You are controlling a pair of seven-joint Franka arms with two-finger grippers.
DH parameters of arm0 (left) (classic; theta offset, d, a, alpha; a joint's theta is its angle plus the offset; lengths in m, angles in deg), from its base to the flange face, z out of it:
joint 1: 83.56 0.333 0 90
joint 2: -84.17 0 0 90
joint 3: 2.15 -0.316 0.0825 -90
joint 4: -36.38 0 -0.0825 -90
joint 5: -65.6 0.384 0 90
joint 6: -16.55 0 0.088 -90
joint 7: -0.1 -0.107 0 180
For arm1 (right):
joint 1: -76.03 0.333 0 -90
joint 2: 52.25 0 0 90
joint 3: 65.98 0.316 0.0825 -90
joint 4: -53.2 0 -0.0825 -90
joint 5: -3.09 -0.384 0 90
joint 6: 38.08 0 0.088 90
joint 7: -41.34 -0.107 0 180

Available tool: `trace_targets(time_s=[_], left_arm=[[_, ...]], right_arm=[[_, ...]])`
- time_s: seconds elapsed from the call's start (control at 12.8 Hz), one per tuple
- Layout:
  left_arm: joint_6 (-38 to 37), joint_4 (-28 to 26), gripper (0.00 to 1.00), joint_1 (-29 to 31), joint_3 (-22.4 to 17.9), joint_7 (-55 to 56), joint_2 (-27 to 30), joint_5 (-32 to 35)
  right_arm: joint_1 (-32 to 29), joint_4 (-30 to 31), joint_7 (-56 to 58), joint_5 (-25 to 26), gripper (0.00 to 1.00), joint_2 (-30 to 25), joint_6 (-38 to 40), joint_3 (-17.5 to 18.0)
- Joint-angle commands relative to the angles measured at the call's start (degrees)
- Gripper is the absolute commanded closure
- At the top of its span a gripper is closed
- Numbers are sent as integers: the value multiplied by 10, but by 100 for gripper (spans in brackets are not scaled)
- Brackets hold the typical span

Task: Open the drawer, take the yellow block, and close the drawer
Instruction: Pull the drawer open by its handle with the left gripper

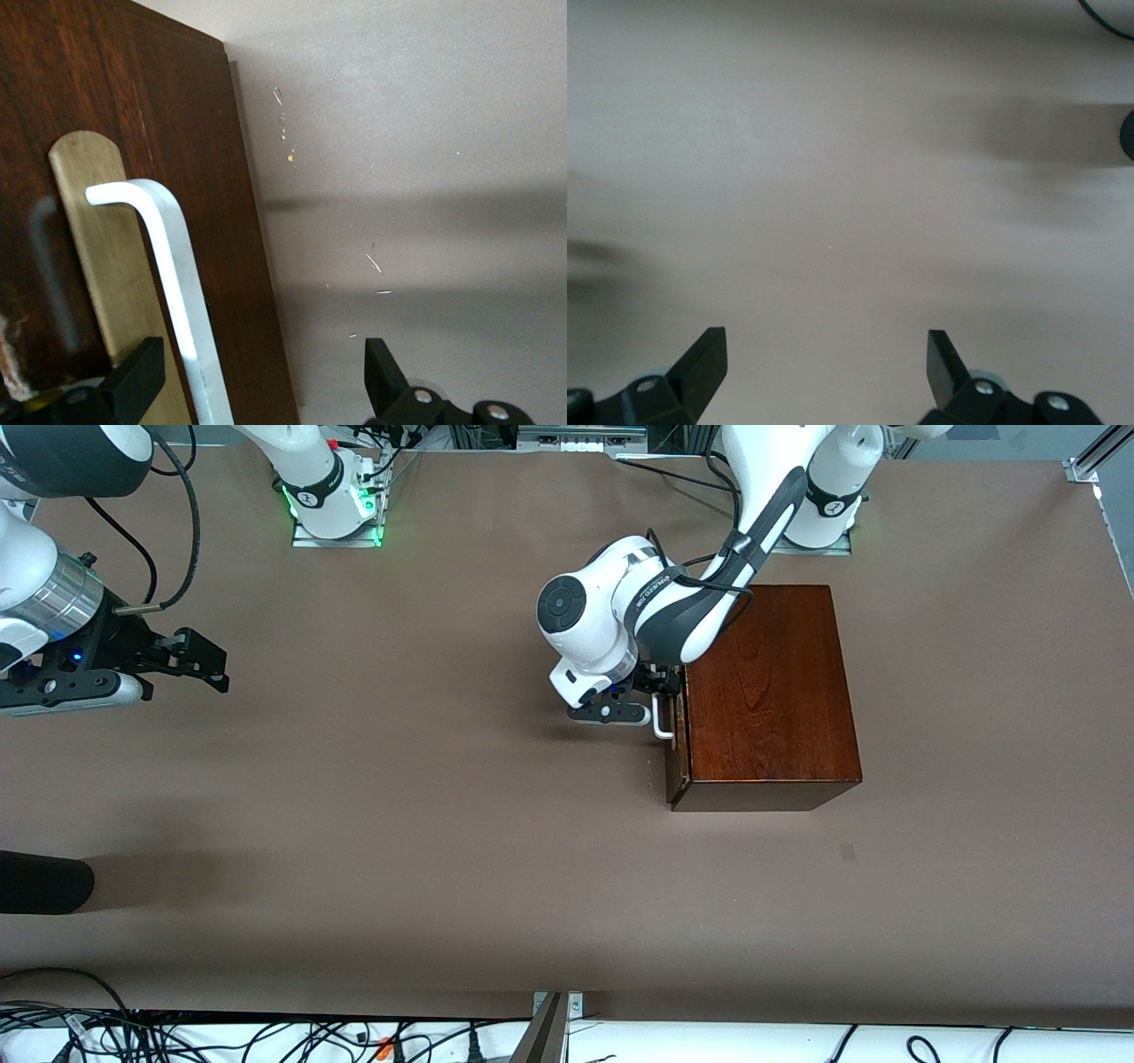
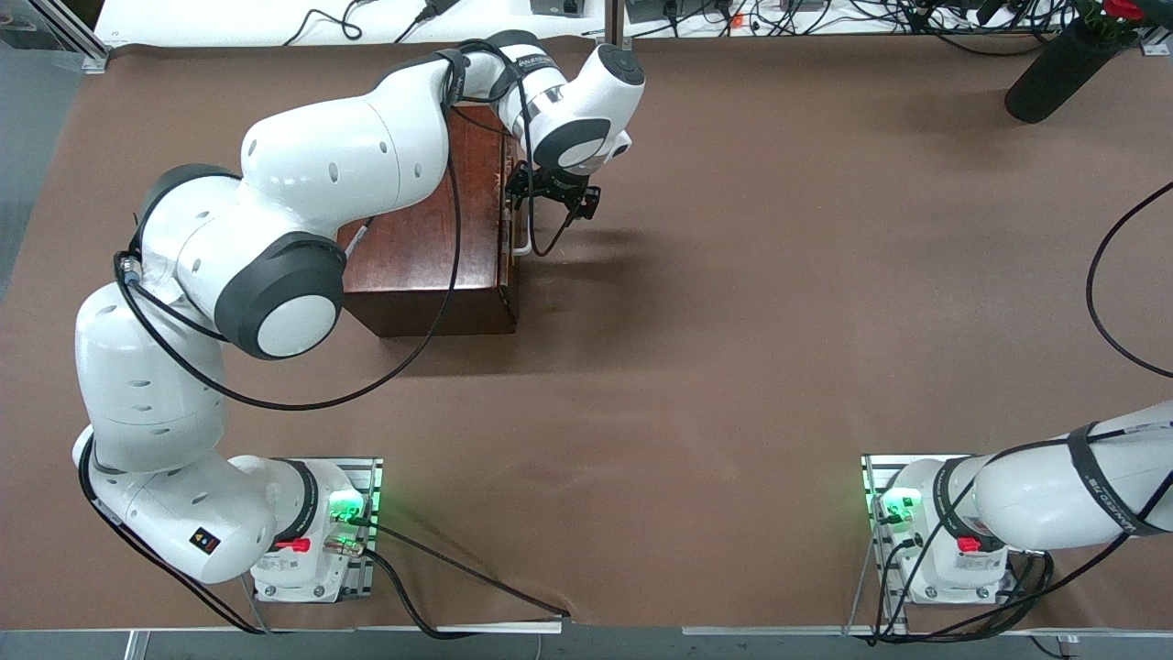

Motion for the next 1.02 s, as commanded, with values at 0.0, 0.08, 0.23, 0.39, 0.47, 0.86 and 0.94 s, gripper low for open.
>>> trace_targets(time_s=[0.0,0.08,0.23,0.39,0.47,0.86,0.94], left_arm=[[4,-11,0,1,0,8,-5,19],[12,-10,0,1,0,9,-8,19],[44,-9,0,1,1,14,-16,9],[76,-7,0,0,3,20,-17,-18],[100,-6,0,-1,2,20,-17,-48],[184,-2,0,-19,6,41,-29,-115],[202,0,0,-23,6,55,-34,-129]], right_arm=[[0,3,-5,-11,0,-3,2,-1],[0,3,-5,-11,0,-3,2,-1],[0,2,-5,-11,0,-3,1,-1],[0,2,-1,-11,0,-3,0,-1],[-1,2,2,-11,0,-3,-1,-1],[-3,2,4,-11,0,-3,-1,-1],[-4,2,4,-11,0,-3,-1,-1]])
